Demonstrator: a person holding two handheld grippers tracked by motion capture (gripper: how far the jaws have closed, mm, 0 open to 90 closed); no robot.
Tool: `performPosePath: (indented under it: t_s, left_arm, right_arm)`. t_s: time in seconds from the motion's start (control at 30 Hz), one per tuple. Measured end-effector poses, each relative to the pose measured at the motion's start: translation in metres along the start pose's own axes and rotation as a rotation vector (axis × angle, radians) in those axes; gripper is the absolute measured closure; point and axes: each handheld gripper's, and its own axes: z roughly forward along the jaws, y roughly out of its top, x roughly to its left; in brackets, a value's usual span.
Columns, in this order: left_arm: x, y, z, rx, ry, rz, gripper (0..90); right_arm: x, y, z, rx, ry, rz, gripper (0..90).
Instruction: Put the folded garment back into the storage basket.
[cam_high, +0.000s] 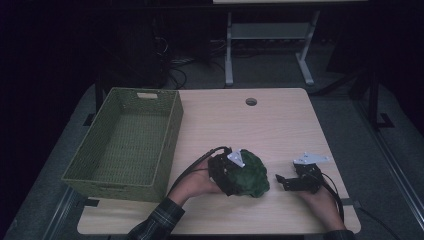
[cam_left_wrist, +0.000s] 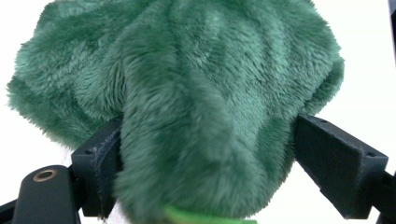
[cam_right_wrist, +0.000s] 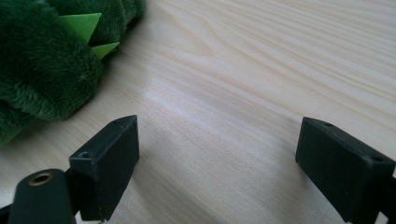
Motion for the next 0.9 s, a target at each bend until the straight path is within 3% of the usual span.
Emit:
performPosePath:
  t_s: [0.33, 0.73, 0.9]
  left_arm:
    - [-0.005, -0.004, 0.013, 0.026, 0.068, 0.034, 17.2]
    - [0.001, -0.004, 0.014, 0.037, 0.105, 0.025, 39.9]
    - [0.004, -0.002, 0.012, 0.061, 0.107, 0.024, 58.0]
  right_arm:
    - [0.000, 0.000, 0.000, -0.001, -0.003, 0.003, 13.3]
    - [0.000, 0.000, 0.000, 0.000, -0.007, 0.006, 13.4]
    - [0.000, 0.000, 0.000, -0.001, -0.008, 0.007, 13.5]
